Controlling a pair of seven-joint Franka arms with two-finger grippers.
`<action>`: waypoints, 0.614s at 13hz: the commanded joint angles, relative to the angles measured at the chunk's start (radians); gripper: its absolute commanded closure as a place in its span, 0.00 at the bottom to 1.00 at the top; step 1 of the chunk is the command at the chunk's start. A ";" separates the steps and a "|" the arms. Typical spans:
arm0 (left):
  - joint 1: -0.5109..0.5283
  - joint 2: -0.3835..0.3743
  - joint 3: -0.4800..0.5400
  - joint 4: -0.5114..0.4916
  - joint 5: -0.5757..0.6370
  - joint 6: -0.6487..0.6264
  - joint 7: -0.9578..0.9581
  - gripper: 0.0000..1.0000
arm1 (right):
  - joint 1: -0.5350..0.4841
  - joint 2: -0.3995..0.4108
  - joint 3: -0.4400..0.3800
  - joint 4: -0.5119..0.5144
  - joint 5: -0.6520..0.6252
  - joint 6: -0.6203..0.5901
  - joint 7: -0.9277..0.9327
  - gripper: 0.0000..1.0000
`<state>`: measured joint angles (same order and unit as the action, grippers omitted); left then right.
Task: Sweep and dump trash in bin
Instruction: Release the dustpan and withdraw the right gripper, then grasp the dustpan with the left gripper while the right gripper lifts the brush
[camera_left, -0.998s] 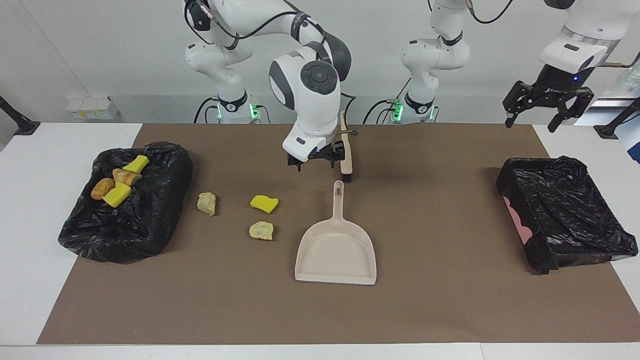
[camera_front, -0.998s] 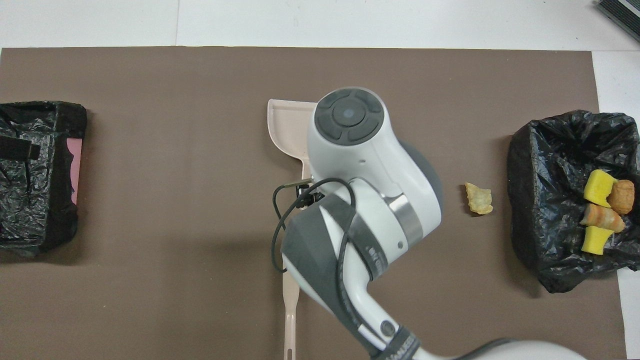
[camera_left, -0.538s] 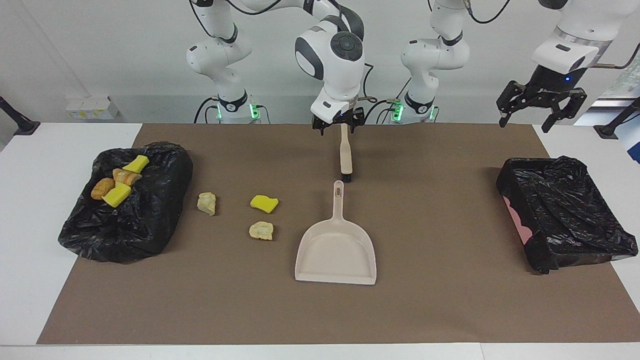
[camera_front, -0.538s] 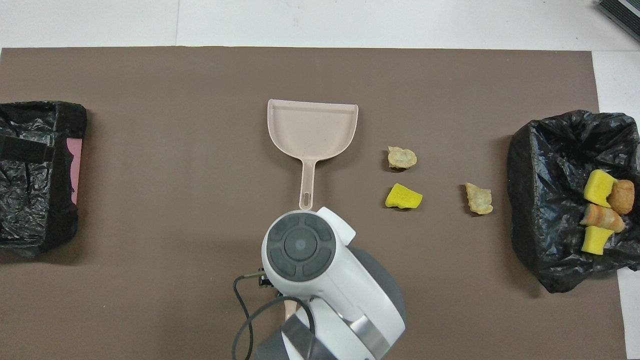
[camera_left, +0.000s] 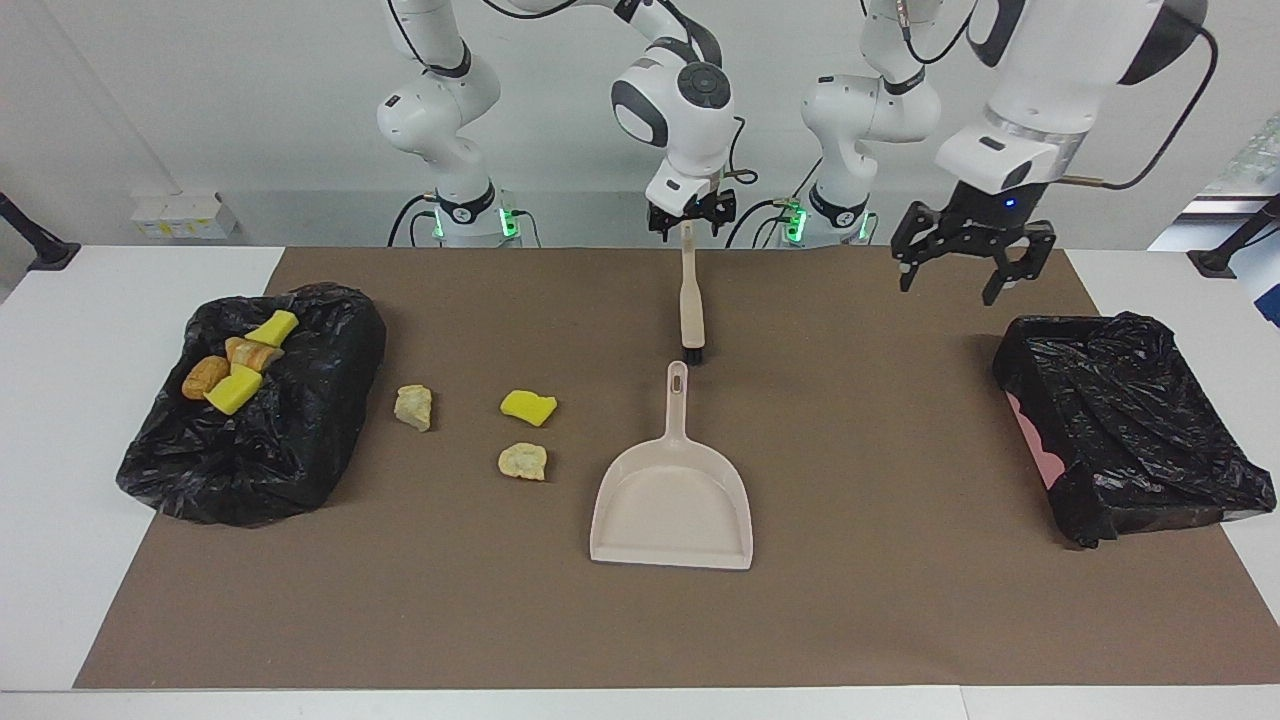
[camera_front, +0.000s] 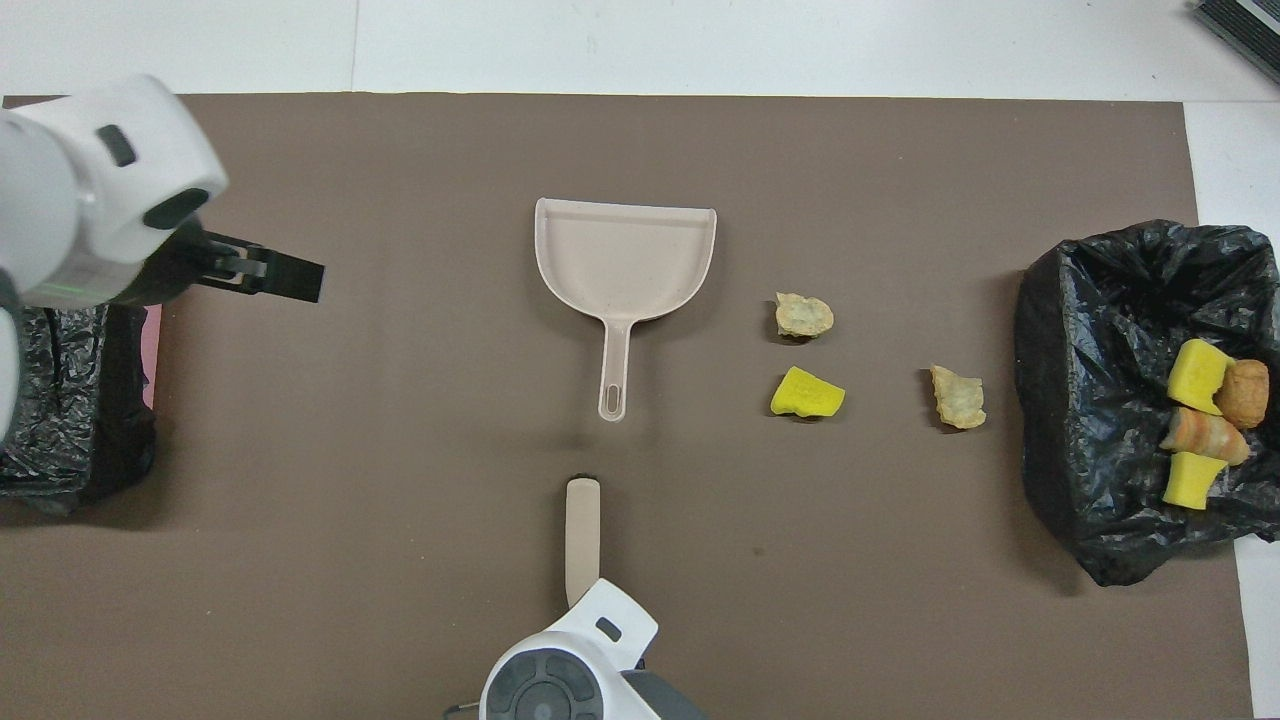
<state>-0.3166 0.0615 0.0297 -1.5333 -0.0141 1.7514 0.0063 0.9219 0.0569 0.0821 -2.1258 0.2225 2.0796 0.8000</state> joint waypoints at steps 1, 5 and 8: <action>-0.065 0.040 0.016 -0.008 0.005 0.045 -0.037 0.00 | 0.023 0.035 -0.002 -0.031 0.023 0.068 0.025 0.26; -0.200 0.101 0.016 -0.086 0.006 0.166 -0.189 0.00 | -0.003 0.038 -0.005 -0.046 0.021 0.074 0.034 0.38; -0.300 0.200 0.016 -0.088 0.014 0.258 -0.348 0.00 | -0.012 0.040 -0.005 -0.072 0.021 0.131 0.044 0.43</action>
<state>-0.5571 0.2110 0.0280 -1.6146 -0.0134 1.9315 -0.2460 0.9209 0.1092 0.0694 -2.1590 0.2226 2.1629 0.8228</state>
